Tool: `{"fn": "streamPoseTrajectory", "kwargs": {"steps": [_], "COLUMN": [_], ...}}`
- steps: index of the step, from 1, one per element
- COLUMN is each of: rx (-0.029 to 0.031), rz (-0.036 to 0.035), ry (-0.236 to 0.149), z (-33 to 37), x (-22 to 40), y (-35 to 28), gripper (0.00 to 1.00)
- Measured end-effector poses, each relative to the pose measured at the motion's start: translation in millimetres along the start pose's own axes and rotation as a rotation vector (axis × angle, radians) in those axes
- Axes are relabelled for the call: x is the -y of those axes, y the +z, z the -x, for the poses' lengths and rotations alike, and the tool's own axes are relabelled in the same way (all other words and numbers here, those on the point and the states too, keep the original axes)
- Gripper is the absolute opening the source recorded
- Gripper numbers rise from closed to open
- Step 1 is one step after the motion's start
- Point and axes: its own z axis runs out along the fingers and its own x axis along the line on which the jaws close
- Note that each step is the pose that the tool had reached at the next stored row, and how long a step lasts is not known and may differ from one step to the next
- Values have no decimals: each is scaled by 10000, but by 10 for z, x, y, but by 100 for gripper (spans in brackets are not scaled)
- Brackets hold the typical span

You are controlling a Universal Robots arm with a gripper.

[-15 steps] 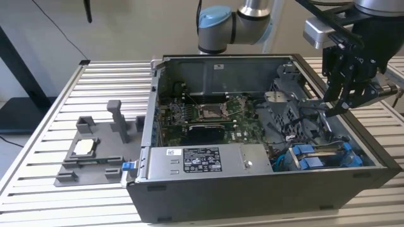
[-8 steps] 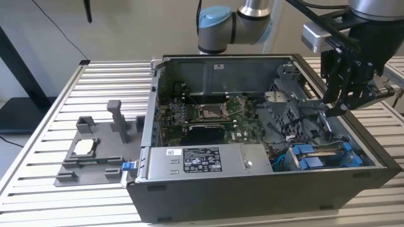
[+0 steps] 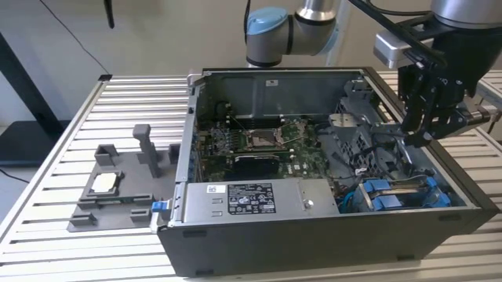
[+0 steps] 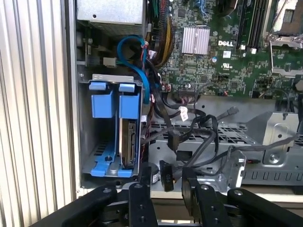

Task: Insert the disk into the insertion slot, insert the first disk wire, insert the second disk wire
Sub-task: 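Insert the first disk wire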

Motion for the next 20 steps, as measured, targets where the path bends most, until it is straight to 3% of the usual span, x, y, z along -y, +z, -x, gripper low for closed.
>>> {"fn": "streamPoseTrajectory", "kwargs": {"steps": [2, 13, 15, 17, 20], "rx": [-42, -38, -37, -36, -34], "rz": [2, 3, 3, 3, 4], "ry": [-9, -44, -49, -55, -64], "z": [2, 9, 9, 9, 9], "x": [-3, -6, -6, -6, -6], "y": [14, 32, 32, 32, 32], "gripper": [40, 38, 25, 20, 20]}}
